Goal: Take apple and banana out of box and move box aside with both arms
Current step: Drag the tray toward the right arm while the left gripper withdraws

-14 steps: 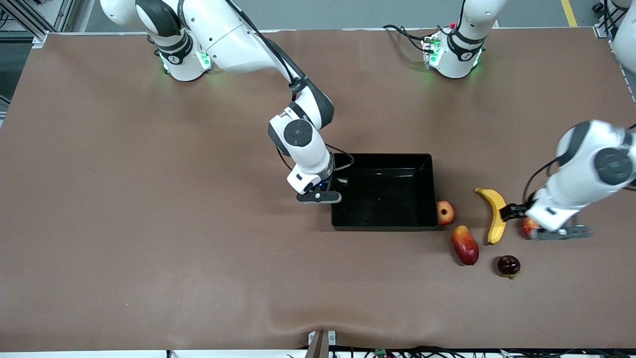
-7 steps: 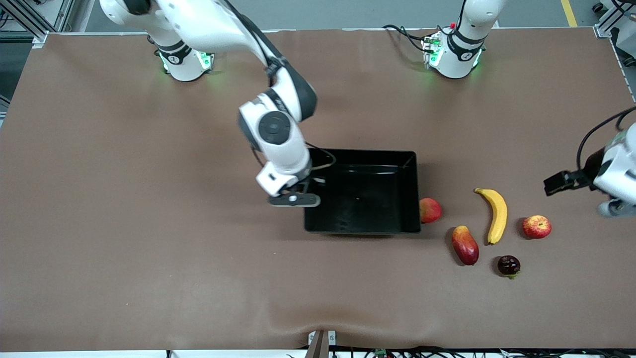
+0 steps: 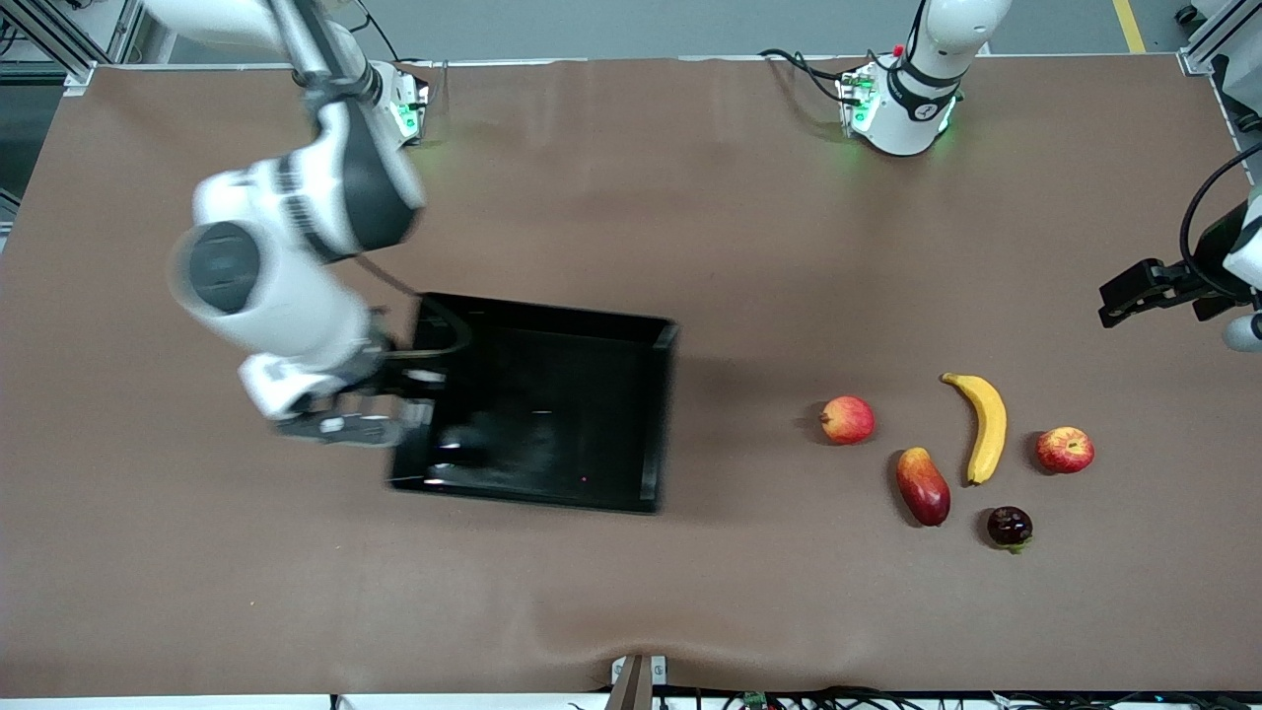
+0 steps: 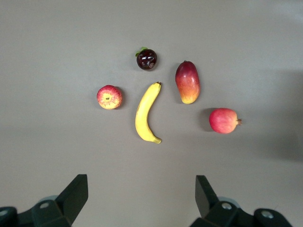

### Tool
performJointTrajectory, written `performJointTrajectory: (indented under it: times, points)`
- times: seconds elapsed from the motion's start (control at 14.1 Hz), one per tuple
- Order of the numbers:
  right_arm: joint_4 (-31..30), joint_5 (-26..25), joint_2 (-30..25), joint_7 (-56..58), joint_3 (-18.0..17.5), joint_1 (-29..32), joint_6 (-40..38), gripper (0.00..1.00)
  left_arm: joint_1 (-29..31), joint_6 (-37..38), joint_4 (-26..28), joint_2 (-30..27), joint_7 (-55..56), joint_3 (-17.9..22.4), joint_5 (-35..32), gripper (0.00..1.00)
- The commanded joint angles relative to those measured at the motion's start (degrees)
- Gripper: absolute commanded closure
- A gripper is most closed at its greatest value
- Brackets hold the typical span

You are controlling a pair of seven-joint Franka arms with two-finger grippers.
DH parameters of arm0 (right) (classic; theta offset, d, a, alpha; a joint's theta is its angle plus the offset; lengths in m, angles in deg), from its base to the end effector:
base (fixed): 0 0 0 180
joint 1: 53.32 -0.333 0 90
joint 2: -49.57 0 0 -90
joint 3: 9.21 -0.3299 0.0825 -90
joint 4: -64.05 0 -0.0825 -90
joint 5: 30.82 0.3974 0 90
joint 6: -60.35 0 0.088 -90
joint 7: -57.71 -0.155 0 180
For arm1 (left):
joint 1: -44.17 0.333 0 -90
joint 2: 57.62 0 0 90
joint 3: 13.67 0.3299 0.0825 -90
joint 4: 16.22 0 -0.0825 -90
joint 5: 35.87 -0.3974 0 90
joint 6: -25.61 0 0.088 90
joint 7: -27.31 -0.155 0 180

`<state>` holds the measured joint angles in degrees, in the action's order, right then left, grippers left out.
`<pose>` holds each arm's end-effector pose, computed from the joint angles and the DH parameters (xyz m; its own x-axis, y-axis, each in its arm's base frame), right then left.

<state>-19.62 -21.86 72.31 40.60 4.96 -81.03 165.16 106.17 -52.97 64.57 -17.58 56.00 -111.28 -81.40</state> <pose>0.6618 0.2017 0.4216 0.9959 -0.0849 -0.0319 -0.0863 -0.9951 -0.0485 0.6110 -0.0153 0.5823 0.9984 0.0305 0.0481 0.0337 -0.9971 -0.0681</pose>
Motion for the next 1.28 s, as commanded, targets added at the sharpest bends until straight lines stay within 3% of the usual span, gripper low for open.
performJointTrajectory:
  times: [0.0,0.14,0.28,0.43,0.64,0.78,1.07,1.21]
  points:
    - [-2.47,-0.34,-2.61,11.97,-0.11,8.17,-3.28,1.0,-0.38,1.67,-0.72,-3.92,-0.3,0.48,2.01,0.0]
    - [-2.91,-0.43,-2.17,20.5,-0.11,13.45,-2.85,1.0,-3.27,1.67,-1.68,-7.85,-0.47,5.64,5.52,0.0]
    - [-3.17,-0.34,-1.47,25.1,-0.11,17.5,-2.85,1.0,-8.27,1.5,-3.09,-14.26,-0.65,13.98,11.84,0.0]
    - [-3.35,0.27,0.37,26.69,-0.19,21.8,-2.24,1.0,-15.29,0.36,-4.15,-20.33,-0.65,25.04,18.78,0.0]
    - [-3.61,2.72,3.45,31.24,-0.37,26.9,0.66,1.0,-29.16,-3.5,-3.8,-28.95,-2.75,44.89,28.88,0.0]
    - [-3.61,5.97,6.87,36.86,-0.37,30.33,5.11,1.0,-39.27,-4.39,-3.1,-31.77,-4.07,58.26,33.47,0.0]
    - [-3.87,6.42,11.19,41.28,-0.55,33.42,10.59,1.0,-52.65,-5.27,1.28,-36.25,-5.3,75.77,39.01,0.0]
    - [-6.67,7.99,11.98,41.28,-0.55,34.65,12.86,1.0,-58.63,-8.42,7.06,-40.55,-7.67,83.42,40.96,0.0]
